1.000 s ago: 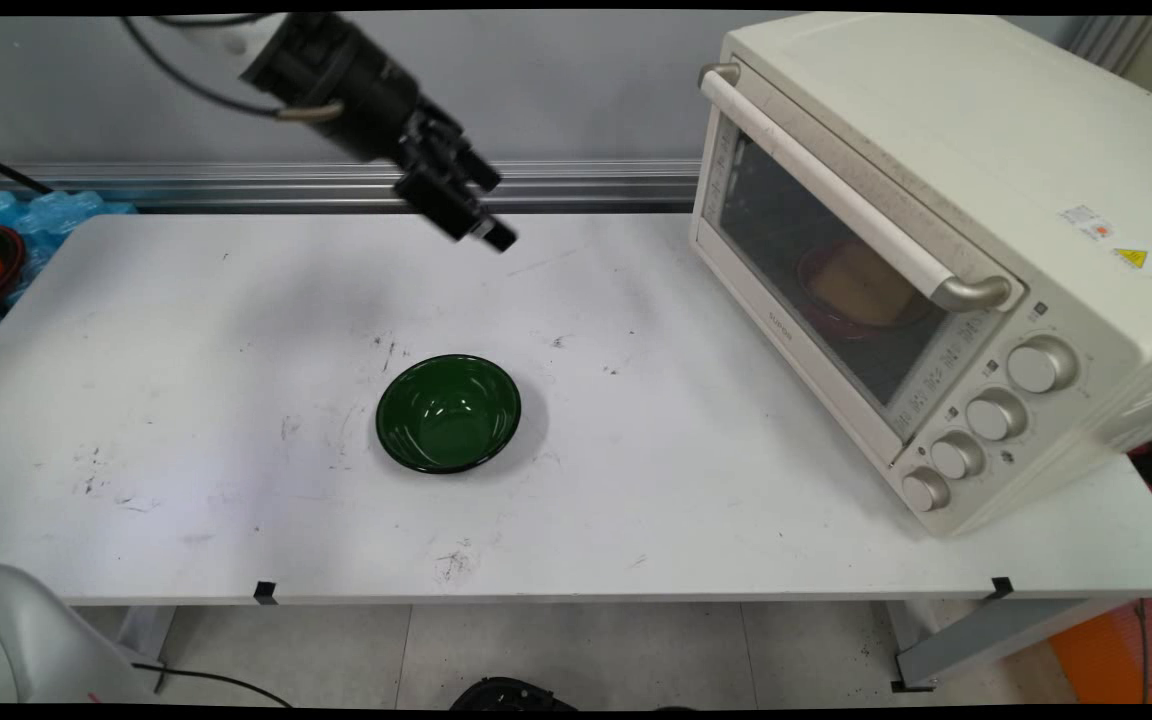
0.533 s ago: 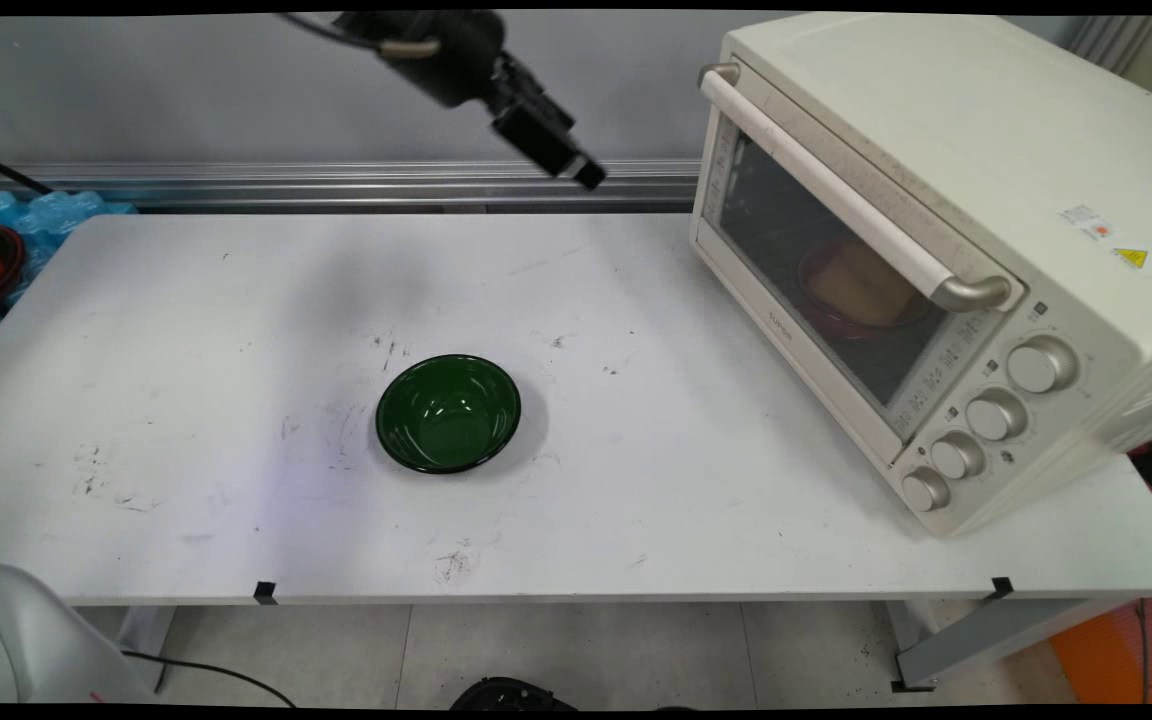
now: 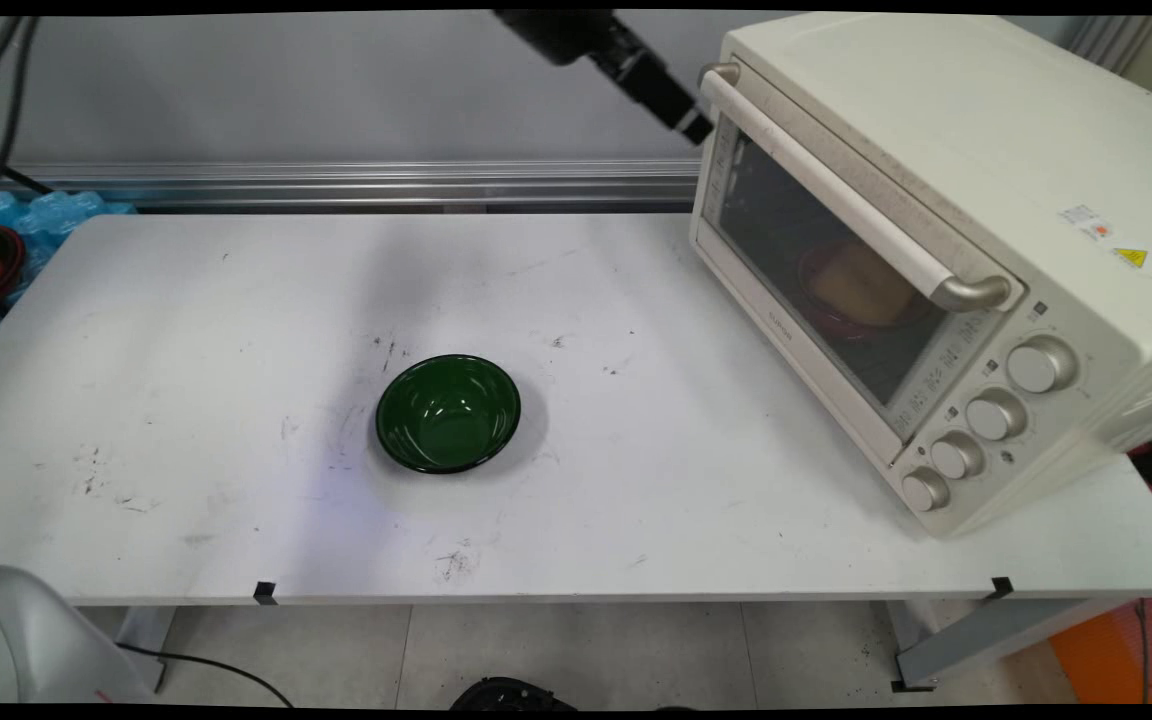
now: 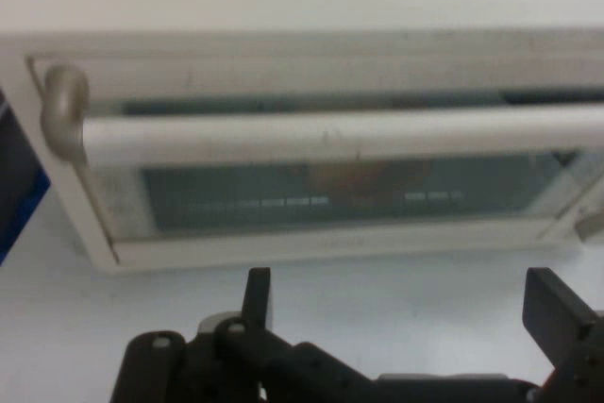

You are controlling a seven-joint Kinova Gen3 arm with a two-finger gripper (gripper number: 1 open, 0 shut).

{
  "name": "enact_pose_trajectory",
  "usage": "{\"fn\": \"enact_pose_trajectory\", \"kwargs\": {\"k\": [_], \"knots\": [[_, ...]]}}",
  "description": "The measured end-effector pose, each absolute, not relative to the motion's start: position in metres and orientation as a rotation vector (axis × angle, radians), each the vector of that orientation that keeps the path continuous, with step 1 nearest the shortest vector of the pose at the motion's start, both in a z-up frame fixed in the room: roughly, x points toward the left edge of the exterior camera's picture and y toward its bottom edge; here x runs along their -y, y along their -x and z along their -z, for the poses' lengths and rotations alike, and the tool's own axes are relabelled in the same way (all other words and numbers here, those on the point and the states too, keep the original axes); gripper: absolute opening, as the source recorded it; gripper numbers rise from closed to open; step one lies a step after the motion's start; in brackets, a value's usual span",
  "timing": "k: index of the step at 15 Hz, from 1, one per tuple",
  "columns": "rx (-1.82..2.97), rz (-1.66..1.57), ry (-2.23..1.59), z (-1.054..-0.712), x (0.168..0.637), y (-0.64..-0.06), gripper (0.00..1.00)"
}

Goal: Open the oven

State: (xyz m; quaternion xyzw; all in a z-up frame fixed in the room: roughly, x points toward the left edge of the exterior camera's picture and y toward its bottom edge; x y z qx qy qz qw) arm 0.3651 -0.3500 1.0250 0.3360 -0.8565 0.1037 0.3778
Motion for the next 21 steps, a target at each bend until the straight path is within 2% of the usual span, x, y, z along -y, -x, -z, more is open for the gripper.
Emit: {"fn": "enact_pose_trajectory", "kwargs": {"k": [10, 11, 21], "knots": [[2.201, -0.306, -0.905, -1.029, 0.390, -0.296, 1.00], [2.205, -0.311, -0.906, -1.029, 0.392, -0.291, 0.00], [2.255, -0.359, -0.937, -1.027, 0.410, -0.255, 0.00]]}}
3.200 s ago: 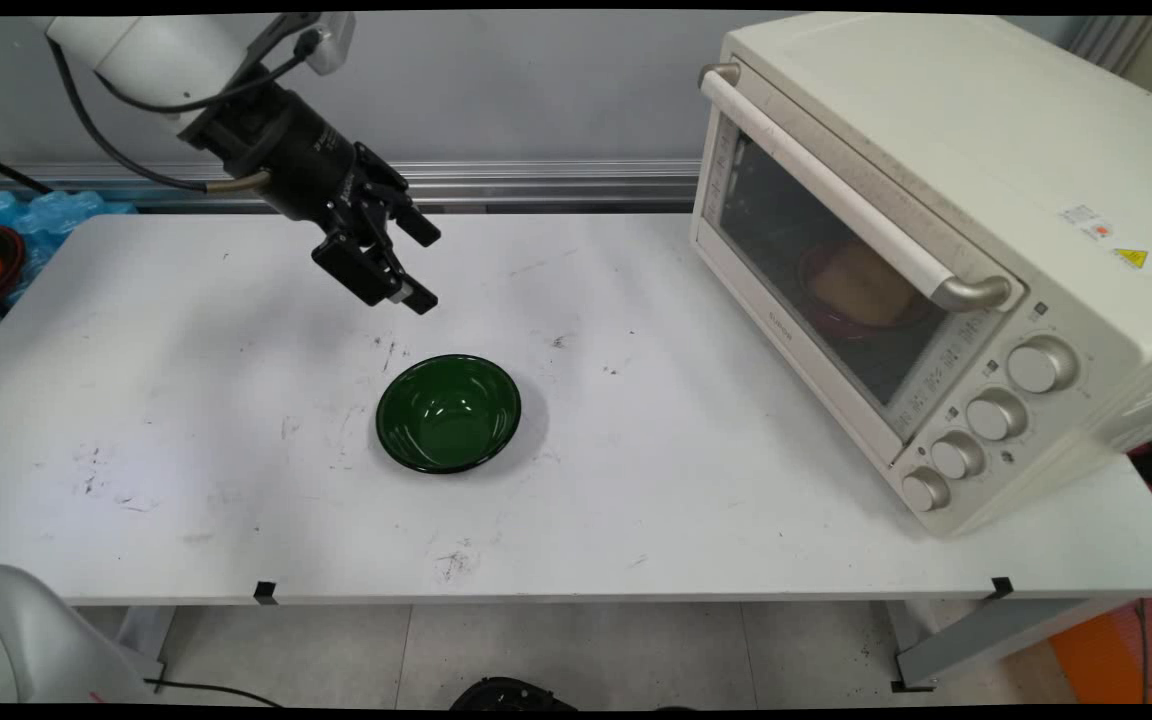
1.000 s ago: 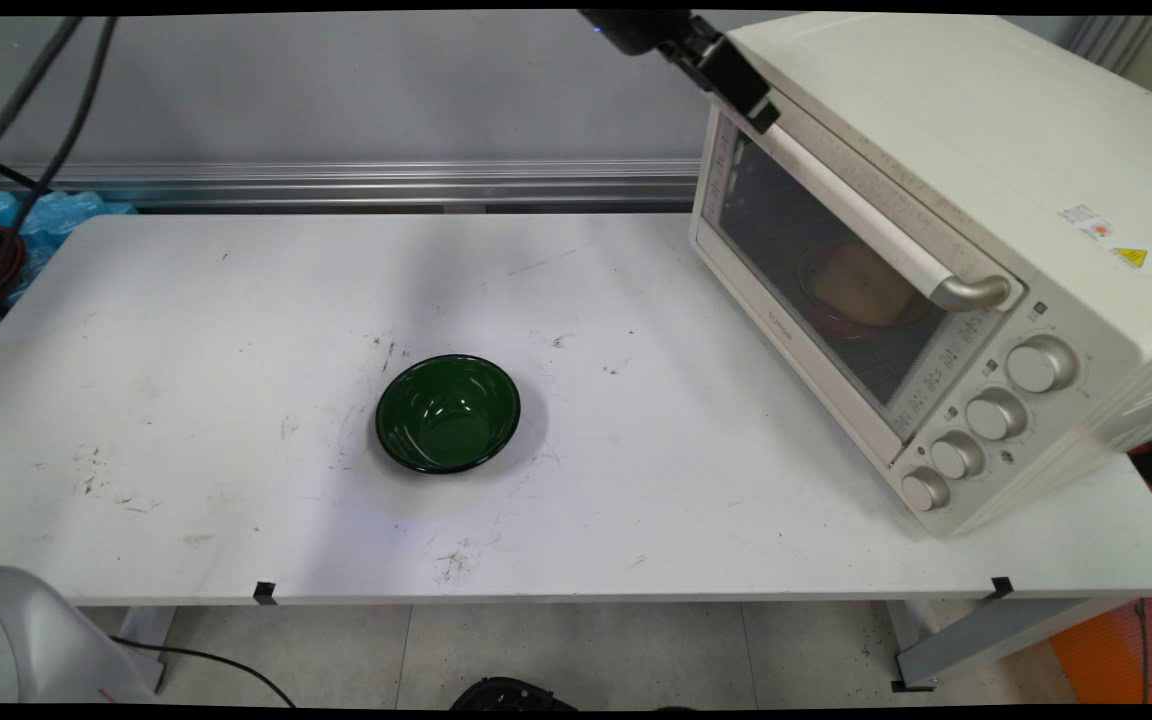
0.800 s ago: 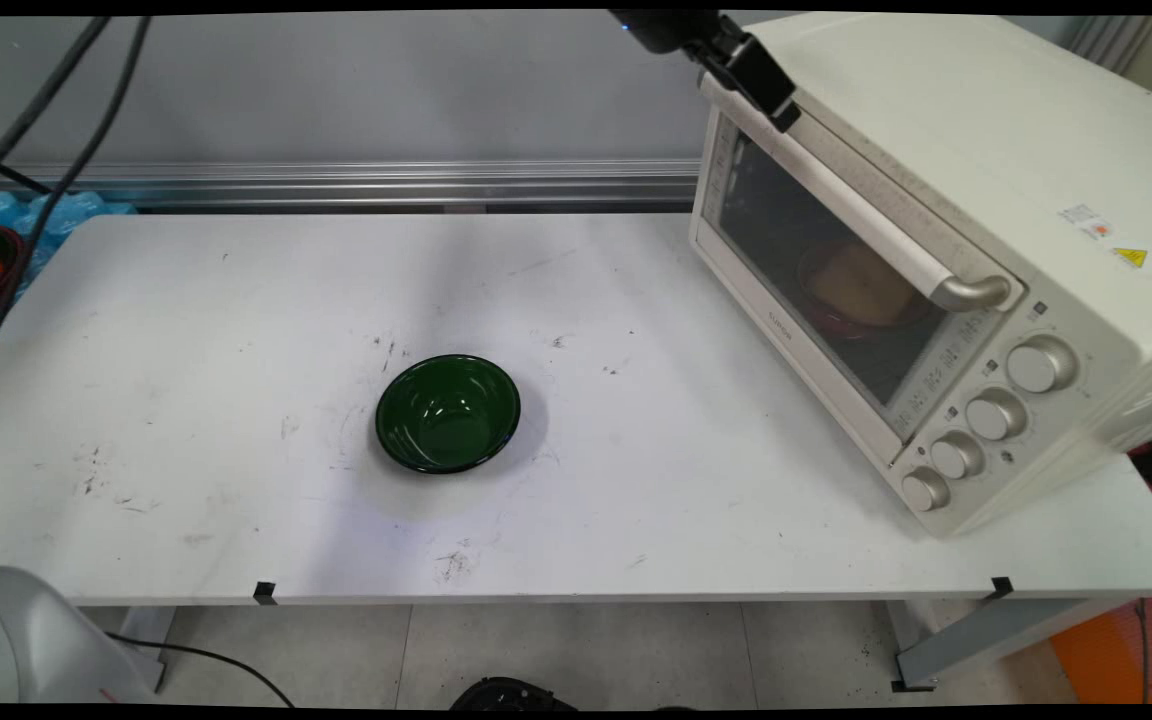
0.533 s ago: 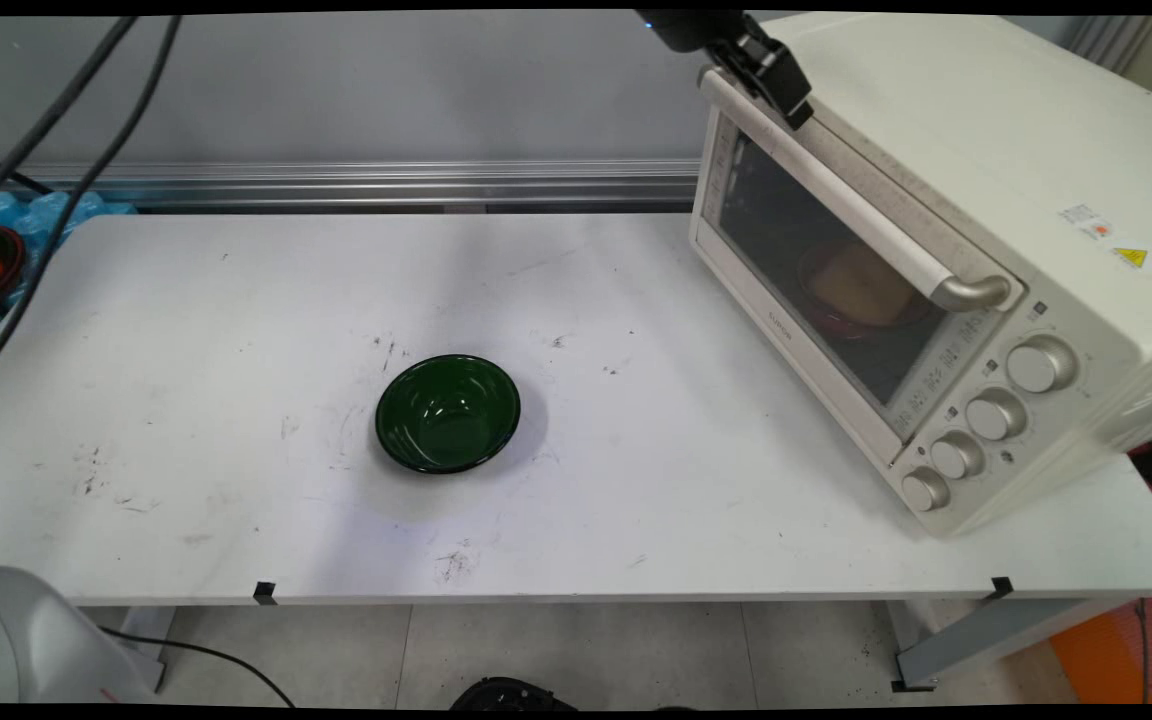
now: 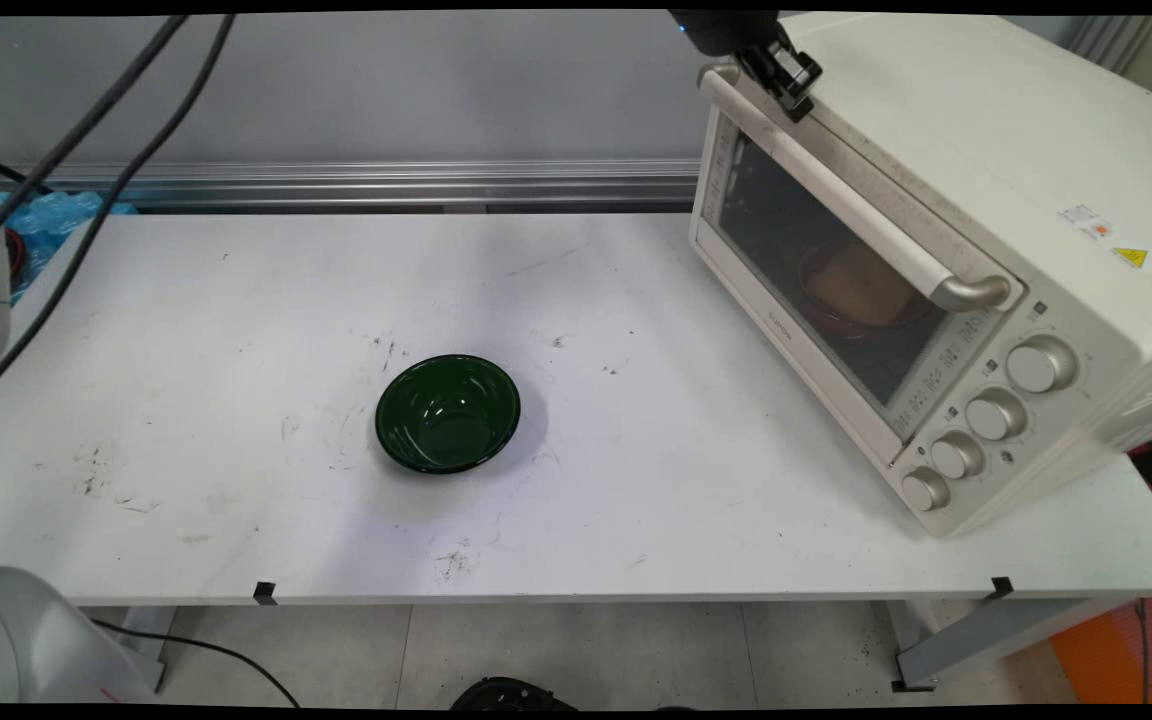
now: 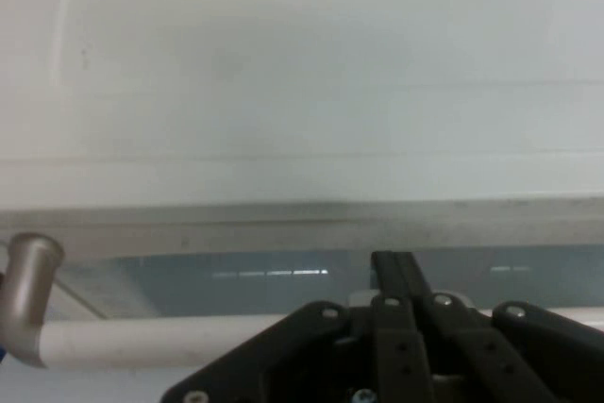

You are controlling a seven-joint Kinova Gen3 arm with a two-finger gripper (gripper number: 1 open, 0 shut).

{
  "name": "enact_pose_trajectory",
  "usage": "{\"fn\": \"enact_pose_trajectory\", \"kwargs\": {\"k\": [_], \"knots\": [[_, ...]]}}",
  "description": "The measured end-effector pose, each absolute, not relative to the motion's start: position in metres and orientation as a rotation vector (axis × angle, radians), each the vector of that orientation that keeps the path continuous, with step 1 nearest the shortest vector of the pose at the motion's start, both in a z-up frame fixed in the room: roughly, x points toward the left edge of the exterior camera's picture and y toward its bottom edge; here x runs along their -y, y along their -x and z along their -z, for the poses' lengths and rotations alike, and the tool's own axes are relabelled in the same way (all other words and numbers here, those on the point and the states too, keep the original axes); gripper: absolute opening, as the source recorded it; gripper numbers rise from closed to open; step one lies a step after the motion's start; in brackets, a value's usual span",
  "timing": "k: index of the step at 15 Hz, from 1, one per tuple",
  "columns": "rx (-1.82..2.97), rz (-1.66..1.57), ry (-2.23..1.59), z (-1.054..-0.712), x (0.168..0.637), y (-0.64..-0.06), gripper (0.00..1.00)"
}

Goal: Open the oven

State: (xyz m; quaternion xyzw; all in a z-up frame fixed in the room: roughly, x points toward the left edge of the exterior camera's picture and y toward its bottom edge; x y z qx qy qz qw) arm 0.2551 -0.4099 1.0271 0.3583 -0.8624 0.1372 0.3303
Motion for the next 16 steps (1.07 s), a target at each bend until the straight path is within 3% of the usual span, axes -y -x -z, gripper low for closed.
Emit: {"fn": "enact_pose_trajectory", "kwargs": {"k": [16], "knots": [[2.344, -0.367, -0.973, -1.002, 0.430, -0.234, 0.00]]}}
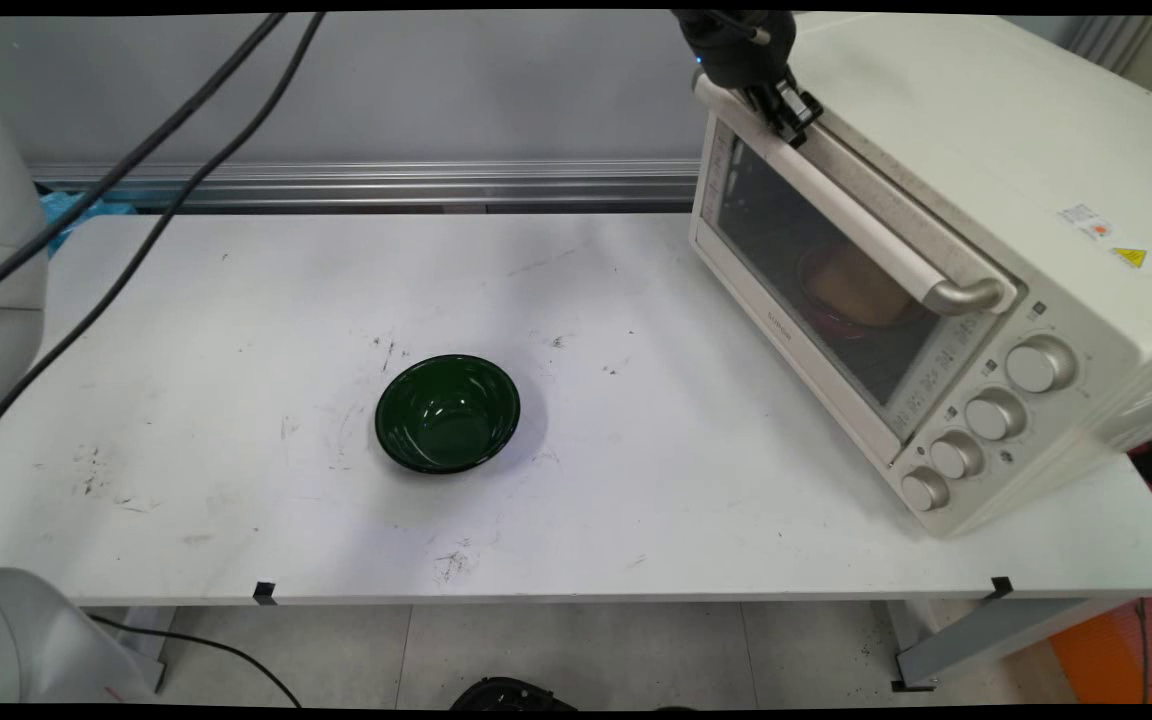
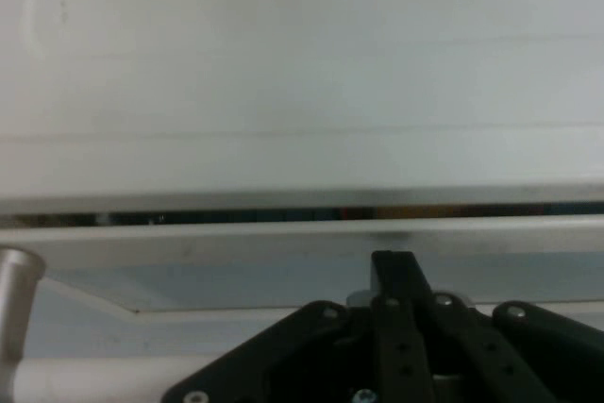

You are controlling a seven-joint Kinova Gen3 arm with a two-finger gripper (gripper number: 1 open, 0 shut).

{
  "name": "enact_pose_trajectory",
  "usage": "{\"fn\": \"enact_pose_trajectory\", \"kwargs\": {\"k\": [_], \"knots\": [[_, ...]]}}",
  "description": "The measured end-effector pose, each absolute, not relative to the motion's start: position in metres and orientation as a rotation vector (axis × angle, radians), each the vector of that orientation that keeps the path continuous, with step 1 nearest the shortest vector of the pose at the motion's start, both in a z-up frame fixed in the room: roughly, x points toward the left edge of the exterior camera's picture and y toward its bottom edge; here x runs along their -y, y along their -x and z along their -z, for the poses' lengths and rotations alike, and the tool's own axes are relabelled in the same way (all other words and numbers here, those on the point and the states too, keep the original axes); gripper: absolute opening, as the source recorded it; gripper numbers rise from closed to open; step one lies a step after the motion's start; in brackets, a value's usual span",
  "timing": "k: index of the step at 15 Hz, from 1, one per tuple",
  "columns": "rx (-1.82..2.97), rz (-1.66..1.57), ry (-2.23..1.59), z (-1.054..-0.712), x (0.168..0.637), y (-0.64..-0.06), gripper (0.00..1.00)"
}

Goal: Open the oven

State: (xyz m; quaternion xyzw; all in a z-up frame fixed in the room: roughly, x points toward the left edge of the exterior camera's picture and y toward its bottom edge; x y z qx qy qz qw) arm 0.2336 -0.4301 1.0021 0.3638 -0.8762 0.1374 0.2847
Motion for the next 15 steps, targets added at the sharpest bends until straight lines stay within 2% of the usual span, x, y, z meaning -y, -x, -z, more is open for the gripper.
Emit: {"fn": "enact_pose_trajectory", "kwargs": {"k": [15], "knots": [[2.442, -0.315, -1.016, -0.985, 0.405, -0.253, 0.00]]}}
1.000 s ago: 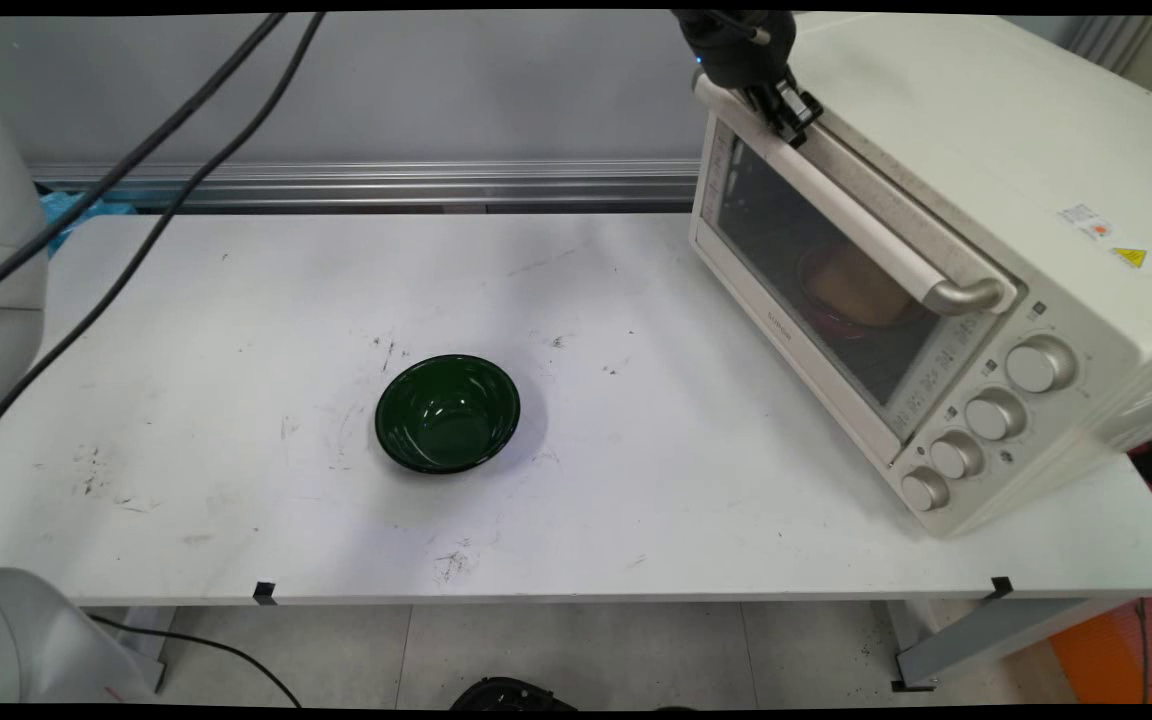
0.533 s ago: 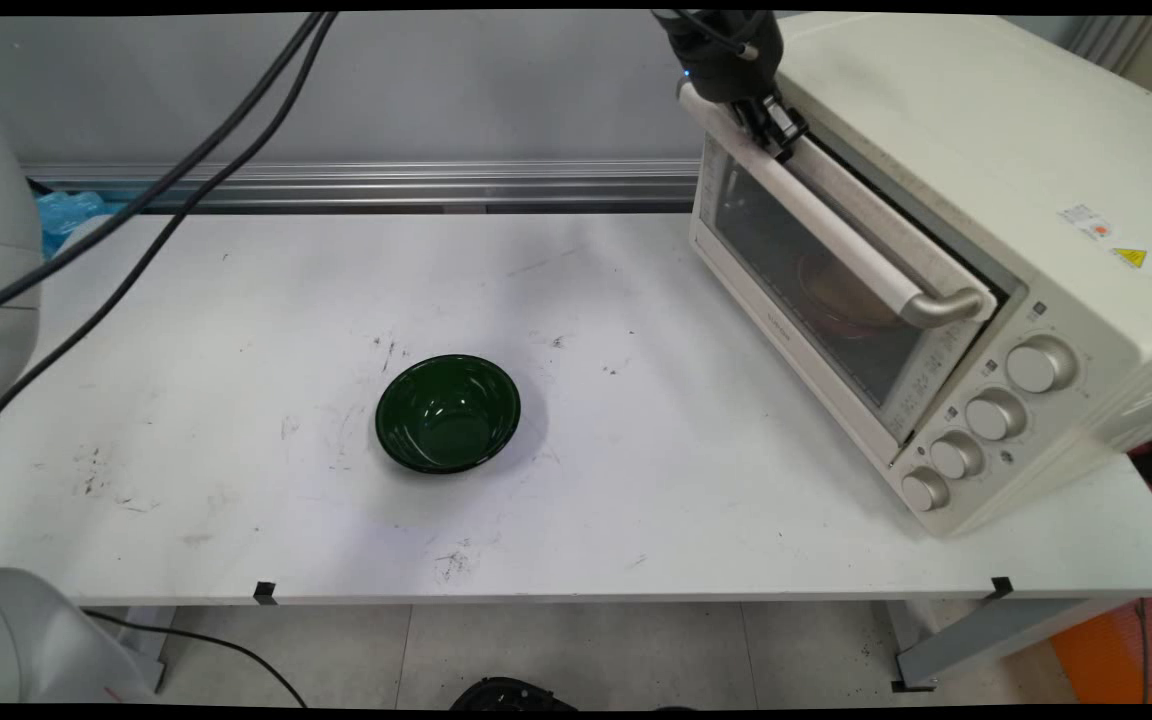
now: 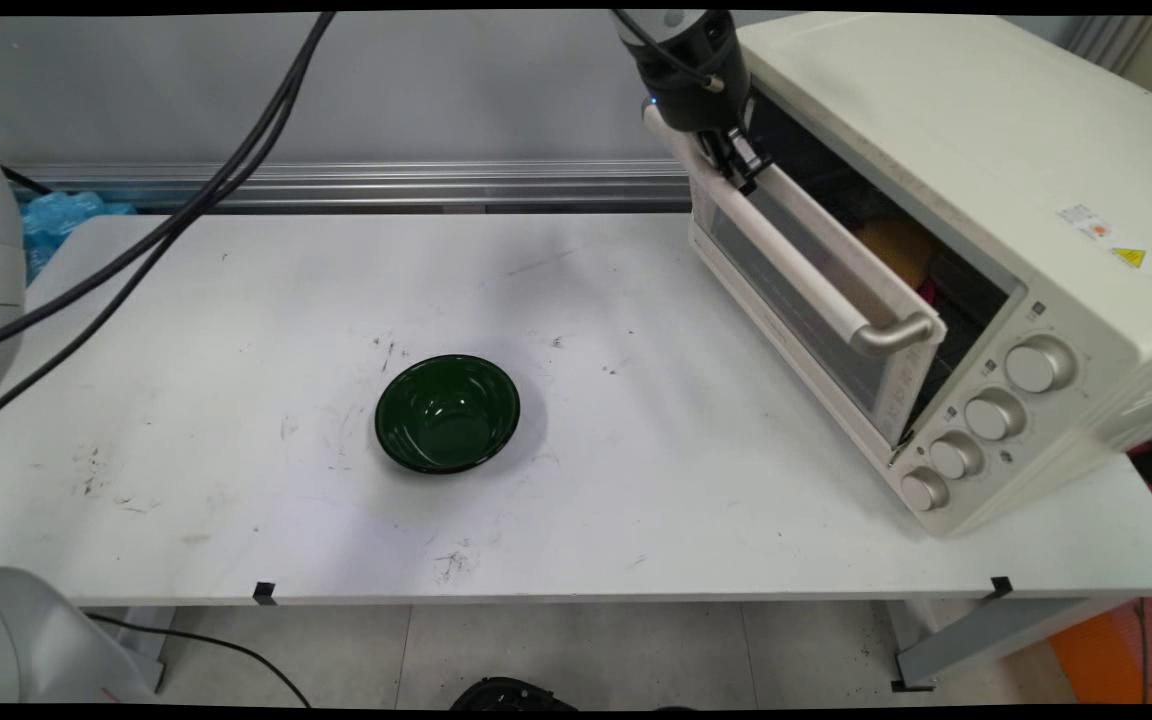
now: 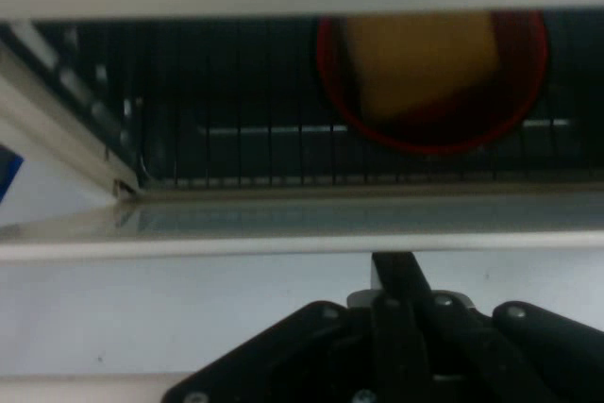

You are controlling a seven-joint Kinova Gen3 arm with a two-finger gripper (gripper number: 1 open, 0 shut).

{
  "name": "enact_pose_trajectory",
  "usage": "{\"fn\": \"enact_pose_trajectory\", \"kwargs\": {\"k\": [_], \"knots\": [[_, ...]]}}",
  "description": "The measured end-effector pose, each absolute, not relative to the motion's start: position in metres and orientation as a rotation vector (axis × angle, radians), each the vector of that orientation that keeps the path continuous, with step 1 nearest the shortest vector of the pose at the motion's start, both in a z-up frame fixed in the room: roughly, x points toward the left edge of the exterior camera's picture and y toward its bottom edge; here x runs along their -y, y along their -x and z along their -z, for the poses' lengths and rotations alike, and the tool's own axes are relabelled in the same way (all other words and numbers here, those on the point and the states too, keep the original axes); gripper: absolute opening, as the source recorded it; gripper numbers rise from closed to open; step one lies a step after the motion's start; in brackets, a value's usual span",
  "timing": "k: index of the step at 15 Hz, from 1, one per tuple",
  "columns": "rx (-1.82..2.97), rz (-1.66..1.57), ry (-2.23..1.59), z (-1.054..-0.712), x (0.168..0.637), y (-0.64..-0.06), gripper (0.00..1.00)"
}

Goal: Open the oven

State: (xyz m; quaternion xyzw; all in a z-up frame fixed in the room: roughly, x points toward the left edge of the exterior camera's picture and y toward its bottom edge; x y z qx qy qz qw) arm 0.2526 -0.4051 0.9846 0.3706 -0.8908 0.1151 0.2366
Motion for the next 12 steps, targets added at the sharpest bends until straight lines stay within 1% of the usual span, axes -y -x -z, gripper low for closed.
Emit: {"fn": "enact_pose_trajectory", "kwargs": {"k": [8, 12], "knots": [[2.490, -0.297, -1.012, -0.970, 0.391, -0.263, 0.00], [2.497, -0.291, -1.006, -0.957, 0.385, -0.270, 0.00]]}}
